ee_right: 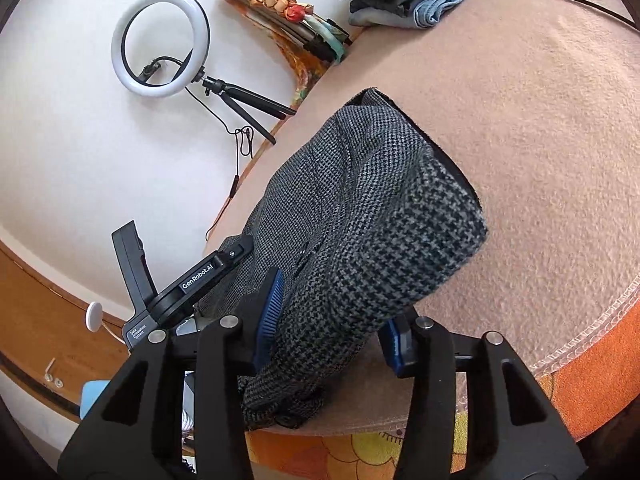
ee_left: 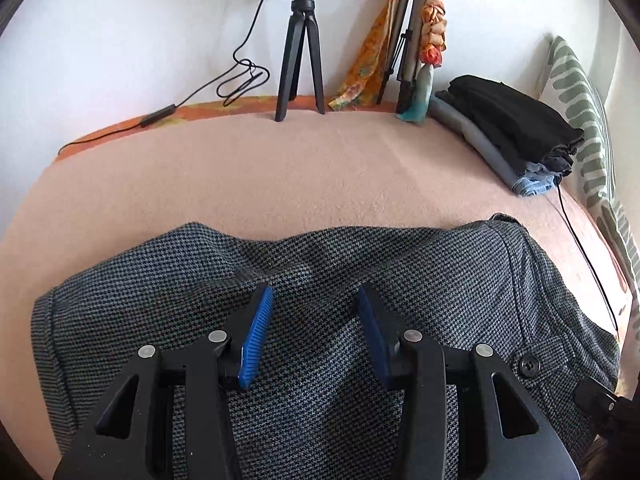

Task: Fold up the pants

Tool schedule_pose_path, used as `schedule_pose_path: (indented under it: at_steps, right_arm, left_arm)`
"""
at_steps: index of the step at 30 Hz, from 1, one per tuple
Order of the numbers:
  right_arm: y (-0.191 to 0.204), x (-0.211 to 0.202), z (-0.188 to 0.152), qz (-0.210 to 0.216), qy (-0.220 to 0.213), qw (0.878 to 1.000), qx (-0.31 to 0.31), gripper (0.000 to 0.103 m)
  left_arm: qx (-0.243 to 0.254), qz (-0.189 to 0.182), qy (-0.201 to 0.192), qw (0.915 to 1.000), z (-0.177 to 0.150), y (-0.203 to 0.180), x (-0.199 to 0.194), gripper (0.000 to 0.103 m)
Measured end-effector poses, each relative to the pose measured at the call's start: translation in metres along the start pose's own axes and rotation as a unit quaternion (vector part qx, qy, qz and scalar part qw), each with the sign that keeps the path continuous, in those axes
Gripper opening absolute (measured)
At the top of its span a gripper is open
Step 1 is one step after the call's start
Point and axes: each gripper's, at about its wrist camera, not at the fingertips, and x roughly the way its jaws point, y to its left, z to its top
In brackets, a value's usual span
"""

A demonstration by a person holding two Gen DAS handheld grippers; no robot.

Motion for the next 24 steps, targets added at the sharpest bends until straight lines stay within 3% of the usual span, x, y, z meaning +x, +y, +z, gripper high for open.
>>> schedule_pose_path:
  at_steps: [3,5,9,11,12,13,16,22,24]
  right_arm:
    - [-0.002,-0.005,-0.005,-0.025,-0.008,1.000,-0.002,0.049]
    - [-0.006,-0.006,-0.011,-0.043,-0.007,0.999,0.009,0.057]
    - [-0.006,0.000,-0.008,-0.047,-0.015,0.999,0.006,0.059]
    - [-0.008,0.004,-0.001,-0.027,-0.015,0.999,0.028,0.053]
    - [-0.009,0.008,0.001,-0.027,-0.011,0.999,0.033,0.037]
    - [-0.009,0.011,0.002,-0.034,-0.007,0.999,0.030,0.030]
    - [-0.004,0.011,0.004,-0.041,-0.002,0.999,0.009,0.026]
    - [0.023,0.005,0.004,-0.051,-0.011,0.996,-0.067,0.021]
    - [0.029,0.005,0.006,-0.055,-0.006,0.995,-0.078,0.020]
  left_arm:
    - [0.006,0.015,0.007,0.9999,-0.001,0.001,0.007,0.043]
    - [0.003,0.012,0.029,0.9995,-0.006,0.002,0.020,0.043]
    - [0.015,0.018,0.030,0.9993,-0.005,-0.002,0.022,0.043]
    - [0.006,0.018,0.027,0.9995,-0.005,0.000,0.018,0.043]
    - [0.000,0.016,0.026,0.9995,-0.006,0.001,0.014,0.043]
    - [-0.006,0.009,0.026,0.9996,-0.006,0.002,0.009,0.043]
    - [-0.003,-0.010,0.025,0.9996,-0.013,-0.004,-0.008,0.043]
    - [0.023,0.000,0.040,0.9989,-0.033,-0.012,-0.001,0.043]
    - [0.008,-0.007,0.039,0.9992,-0.030,-0.011,-0.009,0.043]
